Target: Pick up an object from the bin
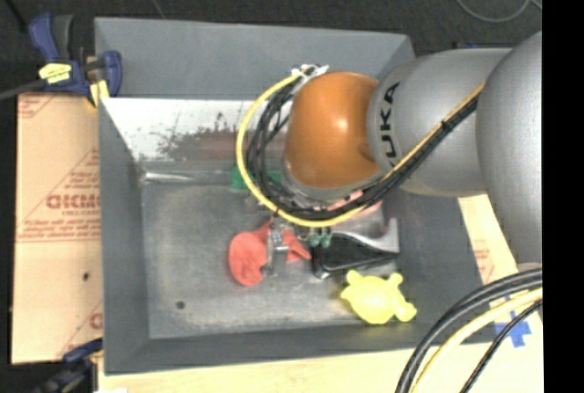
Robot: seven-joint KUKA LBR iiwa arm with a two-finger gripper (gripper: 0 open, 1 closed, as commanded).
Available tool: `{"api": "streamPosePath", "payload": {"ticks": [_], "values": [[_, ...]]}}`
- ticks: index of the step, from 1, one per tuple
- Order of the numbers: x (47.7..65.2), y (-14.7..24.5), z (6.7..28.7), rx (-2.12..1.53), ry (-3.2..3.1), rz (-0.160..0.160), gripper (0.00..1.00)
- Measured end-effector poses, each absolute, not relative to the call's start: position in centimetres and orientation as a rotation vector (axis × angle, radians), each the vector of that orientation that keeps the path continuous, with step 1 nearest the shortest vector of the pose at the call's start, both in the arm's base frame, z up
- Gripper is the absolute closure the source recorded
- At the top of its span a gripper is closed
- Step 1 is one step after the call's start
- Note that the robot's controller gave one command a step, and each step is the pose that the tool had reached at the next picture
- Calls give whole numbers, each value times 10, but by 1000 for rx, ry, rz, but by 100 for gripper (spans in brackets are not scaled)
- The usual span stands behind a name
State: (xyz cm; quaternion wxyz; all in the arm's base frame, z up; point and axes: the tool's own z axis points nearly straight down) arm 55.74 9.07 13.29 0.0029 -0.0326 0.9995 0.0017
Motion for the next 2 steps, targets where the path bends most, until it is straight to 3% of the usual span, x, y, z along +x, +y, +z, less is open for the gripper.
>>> {"api": "streamPosePath", "payload": {"ticks": [1, 2], "values": [[568, 85, 99, -409, 3106, 0, 0], [574, 81, 71, -312, 3119, 7, 100]]}}
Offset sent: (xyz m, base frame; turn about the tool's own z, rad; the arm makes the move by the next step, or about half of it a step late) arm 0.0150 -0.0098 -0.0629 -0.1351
